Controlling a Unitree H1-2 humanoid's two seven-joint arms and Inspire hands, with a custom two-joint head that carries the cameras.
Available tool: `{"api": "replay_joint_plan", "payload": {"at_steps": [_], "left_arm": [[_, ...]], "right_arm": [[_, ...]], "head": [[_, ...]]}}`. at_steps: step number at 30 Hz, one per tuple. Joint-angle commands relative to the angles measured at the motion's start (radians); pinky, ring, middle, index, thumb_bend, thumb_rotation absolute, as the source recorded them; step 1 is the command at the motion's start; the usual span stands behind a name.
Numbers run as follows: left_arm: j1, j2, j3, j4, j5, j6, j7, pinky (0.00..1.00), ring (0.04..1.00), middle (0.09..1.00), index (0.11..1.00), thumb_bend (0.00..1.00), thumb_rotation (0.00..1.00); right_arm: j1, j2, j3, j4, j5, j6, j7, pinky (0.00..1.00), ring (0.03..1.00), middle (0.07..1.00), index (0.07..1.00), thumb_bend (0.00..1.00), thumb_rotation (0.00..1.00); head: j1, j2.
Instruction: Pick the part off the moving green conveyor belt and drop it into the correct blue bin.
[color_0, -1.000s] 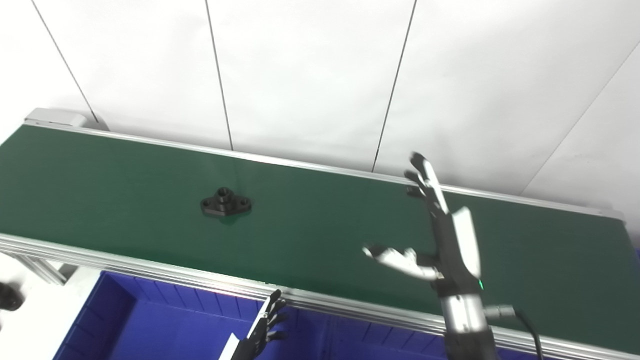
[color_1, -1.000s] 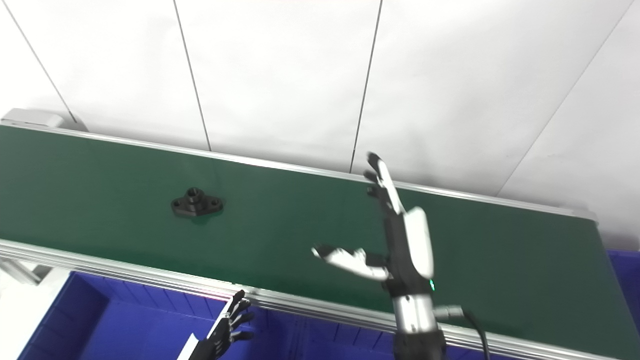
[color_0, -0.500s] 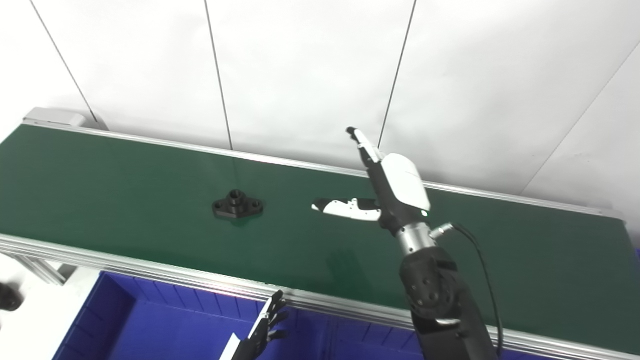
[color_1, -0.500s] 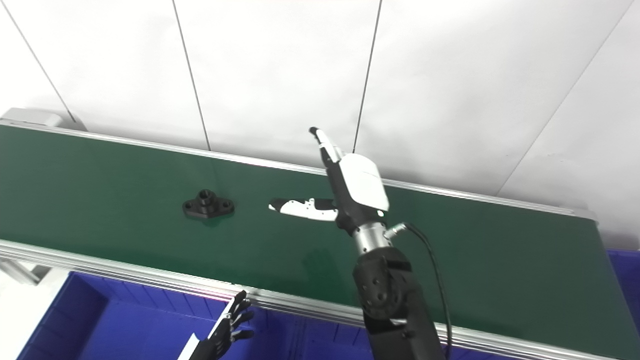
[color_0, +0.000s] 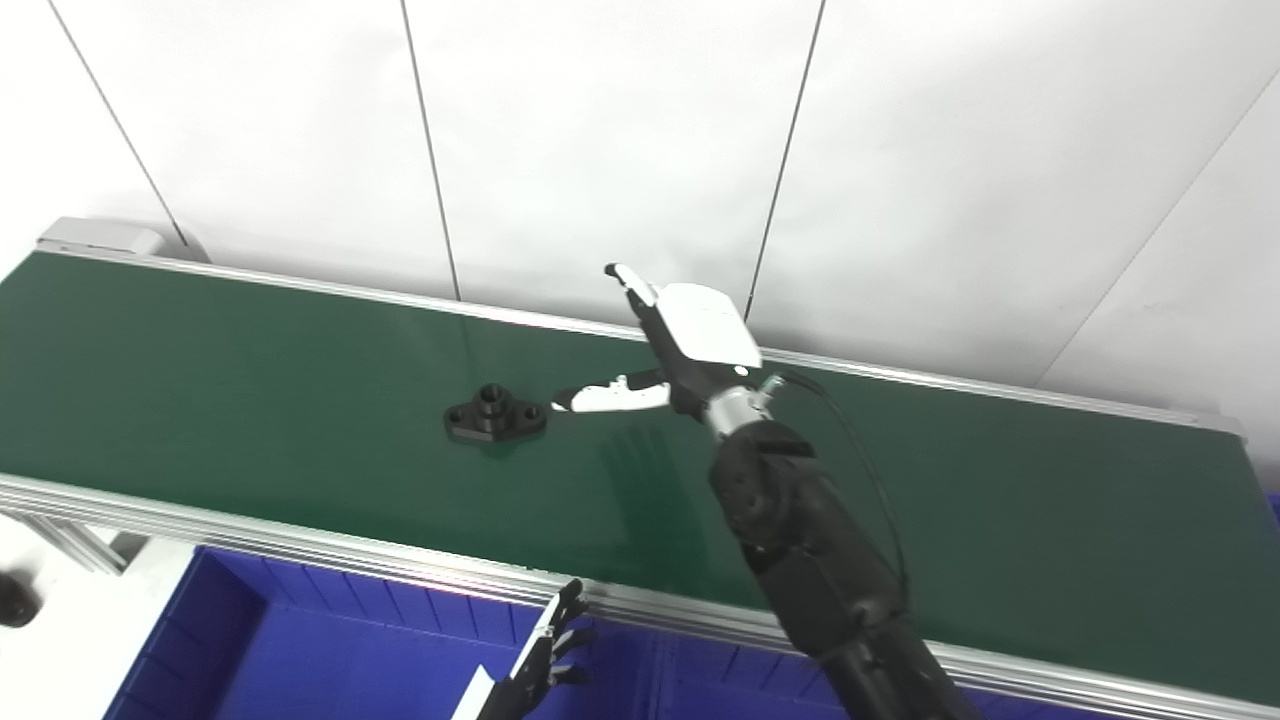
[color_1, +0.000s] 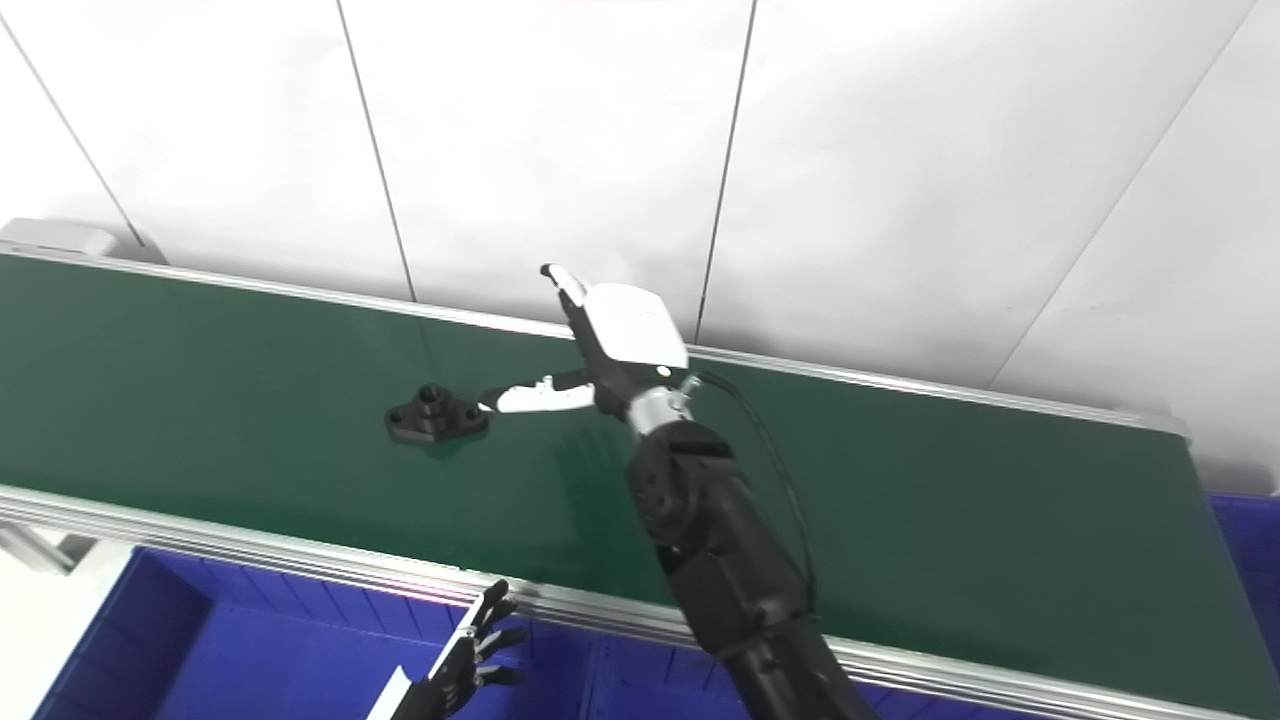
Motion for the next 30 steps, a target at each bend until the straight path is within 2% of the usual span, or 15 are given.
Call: {"api": "replay_joint_plan", "payload": {"at_steps": [1, 7, 13, 17, 23, 30], "left_arm": [[0.013, -0.002, -0.003, -0.036, 0.02, -0.039, 0.001, 0.74, 0.915, 0.991, 1.0, 0.84, 0.91], [0.029, -0.015, -0.005, -0.052, 0.056, -0.039, 0.011, 0.76, 0.913, 0.985, 1.0, 0.82, 0.9], [0.048, -0.04, -0.006, -0.065, 0.024, -0.037, -0.013, 0.76, 0.925, 0.989, 1.0, 0.84, 0.88], [0.055, -0.05, -0.015, -0.07, 0.031, -0.039, -0.007, 0.77, 0.93, 0.989, 1.0, 0.83, 0.88], [0.079, -0.065, -0.02, -0.097, 0.013, -0.038, -0.021, 0.81, 0.935, 0.996, 1.0, 0.85, 0.87], [0.087, -0.062, -0.019, -0.109, 0.018, -0.038, -0.026, 0.82, 0.941, 0.995, 1.0, 0.87, 0.88]], "right_arm": [[-0.079, 0.043, 0.009, 0.034, 0.01, 0.016, -0.045, 0.86, 0.869, 0.908, 0.941, 1.0, 0.71], [-0.14, 0.093, 0.055, 0.176, 0.008, 0.032, -0.076, 0.84, 0.851, 0.895, 0.936, 1.0, 0.72], [-0.175, 0.127, 0.094, 0.273, 0.01, 0.034, -0.096, 0.83, 0.848, 0.896, 0.933, 1.0, 0.72], [-0.186, 0.147, 0.115, 0.332, 0.017, 0.03, -0.107, 0.75, 0.819, 0.89, 0.925, 1.0, 0.69], [-0.186, 0.137, 0.156, 0.379, 0.016, 0.014, -0.125, 0.71, 0.798, 0.87, 0.908, 1.0, 0.67], [-0.168, 0.095, 0.209, 0.366, -0.006, 0.043, -0.097, 0.68, 0.793, 0.866, 0.902, 1.0, 0.61]], "head": [[0.005, 0.001], [0.026, 0.008], [0.036, 0.011], [0.054, 0.017], [0.056, 0.034], [0.045, 0.048]]}}
